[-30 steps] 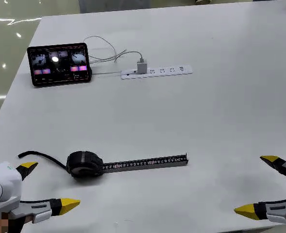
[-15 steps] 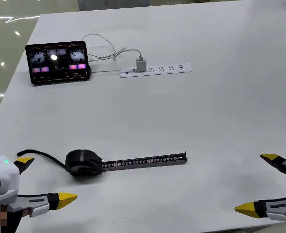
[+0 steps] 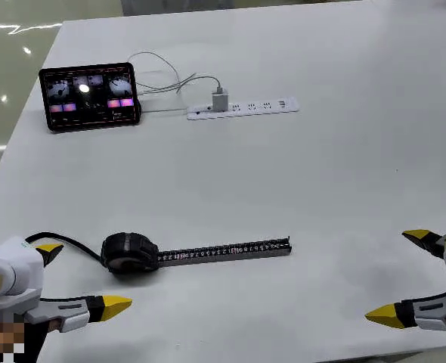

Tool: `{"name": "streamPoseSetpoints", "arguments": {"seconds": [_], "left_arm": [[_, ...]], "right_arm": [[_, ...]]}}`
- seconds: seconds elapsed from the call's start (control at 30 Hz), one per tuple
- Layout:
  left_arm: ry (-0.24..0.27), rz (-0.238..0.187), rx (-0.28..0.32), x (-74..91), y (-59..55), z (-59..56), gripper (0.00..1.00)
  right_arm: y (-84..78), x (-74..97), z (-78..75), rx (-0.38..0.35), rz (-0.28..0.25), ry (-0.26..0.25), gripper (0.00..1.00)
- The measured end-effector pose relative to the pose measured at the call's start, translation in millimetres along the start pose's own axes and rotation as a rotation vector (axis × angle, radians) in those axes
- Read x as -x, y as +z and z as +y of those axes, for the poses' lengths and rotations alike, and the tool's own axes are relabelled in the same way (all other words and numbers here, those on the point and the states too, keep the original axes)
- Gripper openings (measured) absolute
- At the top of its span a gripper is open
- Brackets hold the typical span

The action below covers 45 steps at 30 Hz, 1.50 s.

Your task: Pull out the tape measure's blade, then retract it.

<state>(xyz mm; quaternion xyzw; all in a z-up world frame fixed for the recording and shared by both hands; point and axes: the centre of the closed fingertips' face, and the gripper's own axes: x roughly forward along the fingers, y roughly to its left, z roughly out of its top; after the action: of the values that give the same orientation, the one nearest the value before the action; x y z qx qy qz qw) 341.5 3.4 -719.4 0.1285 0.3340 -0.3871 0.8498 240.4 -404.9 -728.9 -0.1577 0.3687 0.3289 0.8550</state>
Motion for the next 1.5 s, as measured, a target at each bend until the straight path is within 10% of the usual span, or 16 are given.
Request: {"name": "streamPoseSetpoints", "arguments": {"seconds": [1.5], "left_arm": [[0.183, -0.048, 0.135, -40.6, 45.3, 6.9, 0.98]], "right_arm": [[59.4, -38.4, -20.3, 0.231, 0.064, 0.126, 0.99]]}}
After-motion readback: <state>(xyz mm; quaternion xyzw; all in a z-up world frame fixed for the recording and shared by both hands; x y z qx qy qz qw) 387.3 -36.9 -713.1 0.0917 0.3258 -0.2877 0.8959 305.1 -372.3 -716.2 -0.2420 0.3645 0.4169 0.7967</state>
